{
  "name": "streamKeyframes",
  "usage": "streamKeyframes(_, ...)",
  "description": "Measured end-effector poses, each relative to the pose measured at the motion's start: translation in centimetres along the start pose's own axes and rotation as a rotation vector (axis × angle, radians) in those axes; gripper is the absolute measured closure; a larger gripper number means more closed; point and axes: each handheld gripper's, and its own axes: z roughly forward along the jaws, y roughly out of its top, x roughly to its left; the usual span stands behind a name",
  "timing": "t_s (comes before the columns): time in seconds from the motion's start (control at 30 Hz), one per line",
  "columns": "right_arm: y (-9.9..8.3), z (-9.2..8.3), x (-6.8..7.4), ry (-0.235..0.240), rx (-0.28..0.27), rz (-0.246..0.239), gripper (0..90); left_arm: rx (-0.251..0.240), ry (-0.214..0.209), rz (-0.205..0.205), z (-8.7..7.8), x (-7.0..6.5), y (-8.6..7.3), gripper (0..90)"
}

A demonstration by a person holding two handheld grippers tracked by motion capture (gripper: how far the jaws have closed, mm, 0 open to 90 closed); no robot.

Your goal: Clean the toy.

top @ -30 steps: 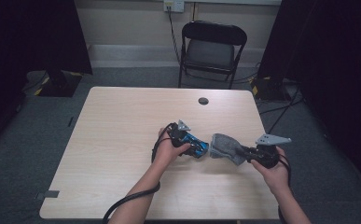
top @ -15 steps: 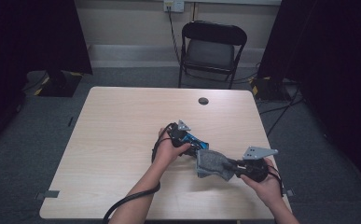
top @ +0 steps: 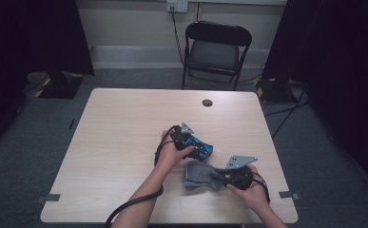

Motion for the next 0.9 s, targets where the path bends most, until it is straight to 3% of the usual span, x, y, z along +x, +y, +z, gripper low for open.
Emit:
streamKeyframes(0.27,-0.5,1.1,-0.6,-0.031,0.032,-0.002,78.1,-0.002,0.0,0.001,0.0,0.0,0.0,10.1)
streamKeyframes(0.73,-0.4,0.8,-2.6,-0.086,0.068,-0.01,77.9,0.0,0.001,0.001,0.0,0.0,0.0,10.1)
streamKeyframes(0.9,-0.8,0.5,-3.4,-0.1,0.061,0.017,77.9,-0.002,0.001,0.002,0.0,0.0,0.0,10.1)
